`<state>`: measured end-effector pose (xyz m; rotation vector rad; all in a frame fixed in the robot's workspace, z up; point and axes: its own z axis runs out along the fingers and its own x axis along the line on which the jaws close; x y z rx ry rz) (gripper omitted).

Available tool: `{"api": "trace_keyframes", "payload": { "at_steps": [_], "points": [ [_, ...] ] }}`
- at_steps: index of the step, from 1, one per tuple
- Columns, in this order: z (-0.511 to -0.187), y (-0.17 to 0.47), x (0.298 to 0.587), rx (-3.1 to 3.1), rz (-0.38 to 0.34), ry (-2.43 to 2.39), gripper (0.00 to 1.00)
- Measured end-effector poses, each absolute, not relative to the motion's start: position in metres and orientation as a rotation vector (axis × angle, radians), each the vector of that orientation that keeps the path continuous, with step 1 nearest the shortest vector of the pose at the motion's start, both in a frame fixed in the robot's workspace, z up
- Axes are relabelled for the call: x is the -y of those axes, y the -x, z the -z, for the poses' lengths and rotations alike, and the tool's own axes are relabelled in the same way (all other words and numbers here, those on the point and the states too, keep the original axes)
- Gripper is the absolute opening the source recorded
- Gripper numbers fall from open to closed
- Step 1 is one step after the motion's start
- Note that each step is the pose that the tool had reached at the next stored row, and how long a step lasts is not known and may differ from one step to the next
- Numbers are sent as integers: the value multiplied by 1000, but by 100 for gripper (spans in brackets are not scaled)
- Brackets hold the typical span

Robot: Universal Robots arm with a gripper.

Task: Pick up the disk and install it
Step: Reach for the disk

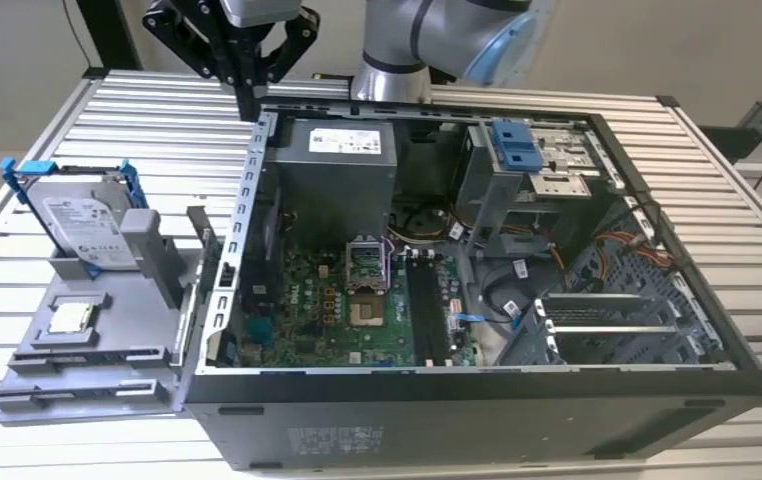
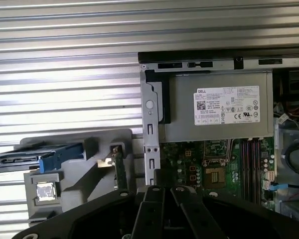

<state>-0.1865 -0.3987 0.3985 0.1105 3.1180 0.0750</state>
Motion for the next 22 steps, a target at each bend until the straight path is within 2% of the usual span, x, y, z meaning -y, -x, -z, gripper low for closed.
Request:
{"api": "trace_keyframes", "payload": {
  "at_steps": [22],
  "points": [
    [-400,238,399,-3121,-75,-110,0]
  ]
}}
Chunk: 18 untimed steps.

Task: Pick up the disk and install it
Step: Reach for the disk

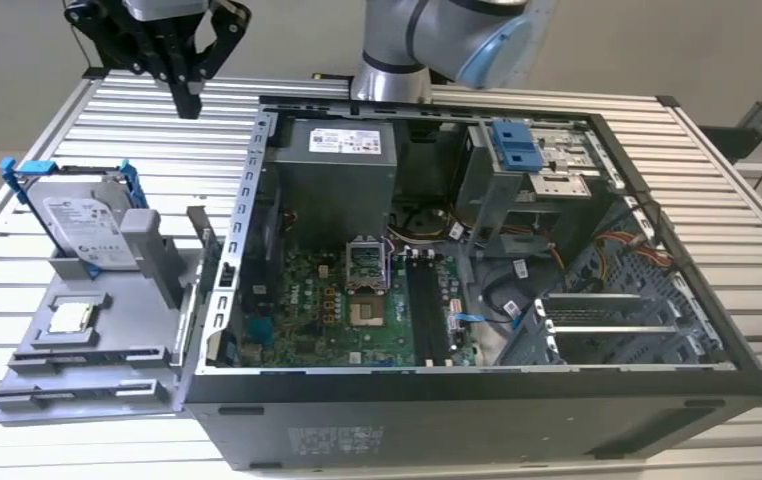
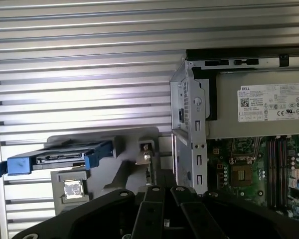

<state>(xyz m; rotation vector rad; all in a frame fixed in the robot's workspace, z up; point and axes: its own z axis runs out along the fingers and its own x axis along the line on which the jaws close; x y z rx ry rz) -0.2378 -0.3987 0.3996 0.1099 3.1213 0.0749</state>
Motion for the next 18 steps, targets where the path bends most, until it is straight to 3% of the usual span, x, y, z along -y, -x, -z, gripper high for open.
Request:
{"api": "trace_keyframes", "payload": {
  "at_steps": [18],
  "points": [
    [-400,281,396,-3125,-75,-101,0]
  ]
}}
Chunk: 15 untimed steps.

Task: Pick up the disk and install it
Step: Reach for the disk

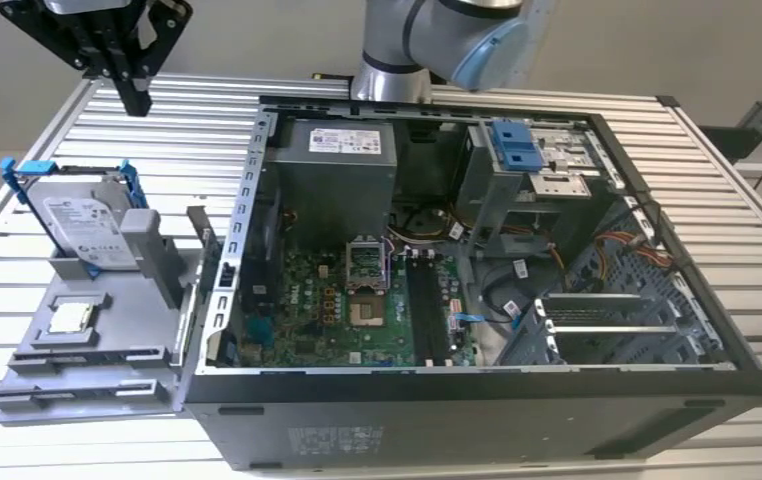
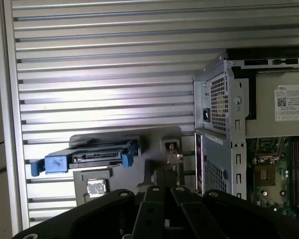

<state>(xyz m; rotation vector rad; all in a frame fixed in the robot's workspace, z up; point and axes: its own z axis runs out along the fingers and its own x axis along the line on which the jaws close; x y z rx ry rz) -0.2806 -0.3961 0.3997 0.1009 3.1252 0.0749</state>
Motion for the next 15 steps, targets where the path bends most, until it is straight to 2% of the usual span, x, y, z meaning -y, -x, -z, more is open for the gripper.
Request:
{"api": "trace_keyframes", "payload": {
  "at_steps": [15],
  "points": [
    [-400,306,383,-3126,-75,-77,0]
  ]
}}
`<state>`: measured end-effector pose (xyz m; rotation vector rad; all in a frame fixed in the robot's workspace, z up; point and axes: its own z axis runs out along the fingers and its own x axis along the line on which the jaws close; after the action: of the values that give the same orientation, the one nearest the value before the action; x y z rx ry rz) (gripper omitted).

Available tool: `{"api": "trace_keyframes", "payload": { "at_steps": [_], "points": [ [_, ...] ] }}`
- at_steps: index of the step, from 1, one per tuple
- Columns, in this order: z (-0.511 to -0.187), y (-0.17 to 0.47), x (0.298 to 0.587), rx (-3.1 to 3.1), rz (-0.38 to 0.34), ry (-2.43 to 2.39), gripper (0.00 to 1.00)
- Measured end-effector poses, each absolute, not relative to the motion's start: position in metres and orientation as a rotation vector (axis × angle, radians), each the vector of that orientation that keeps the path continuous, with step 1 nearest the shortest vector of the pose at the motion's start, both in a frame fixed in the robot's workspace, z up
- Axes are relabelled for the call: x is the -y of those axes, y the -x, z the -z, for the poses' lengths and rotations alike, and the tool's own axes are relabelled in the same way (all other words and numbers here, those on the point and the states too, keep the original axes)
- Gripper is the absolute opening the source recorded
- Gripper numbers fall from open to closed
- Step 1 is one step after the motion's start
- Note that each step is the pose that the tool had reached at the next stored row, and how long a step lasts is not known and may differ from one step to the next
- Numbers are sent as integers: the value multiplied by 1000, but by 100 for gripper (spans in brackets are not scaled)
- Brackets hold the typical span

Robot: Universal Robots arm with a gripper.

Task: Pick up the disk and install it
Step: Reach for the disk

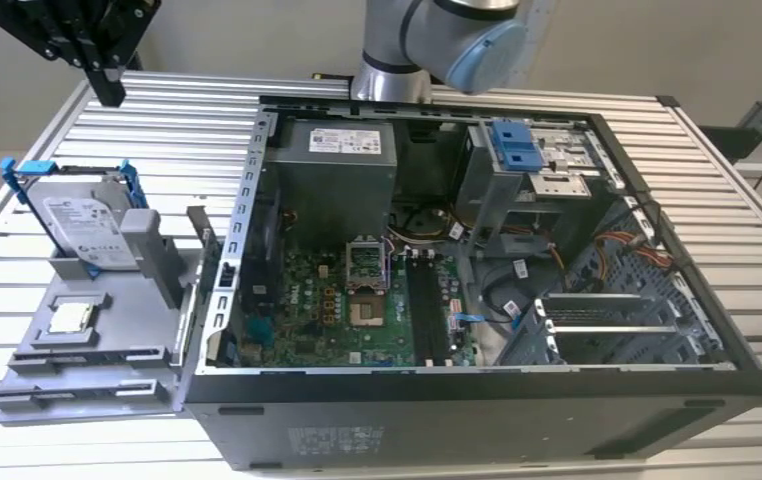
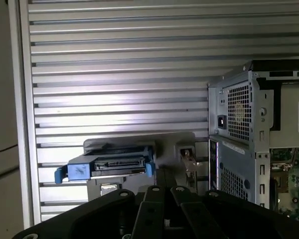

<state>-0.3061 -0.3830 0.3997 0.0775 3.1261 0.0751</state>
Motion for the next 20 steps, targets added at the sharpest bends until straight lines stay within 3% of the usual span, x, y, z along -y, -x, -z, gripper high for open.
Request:
{"api": "trace_keyframes", "payload": {
  "at_steps": [20],
  "points": [
    [-400,338,371,-3127,-75,-52,0]
  ]
}}
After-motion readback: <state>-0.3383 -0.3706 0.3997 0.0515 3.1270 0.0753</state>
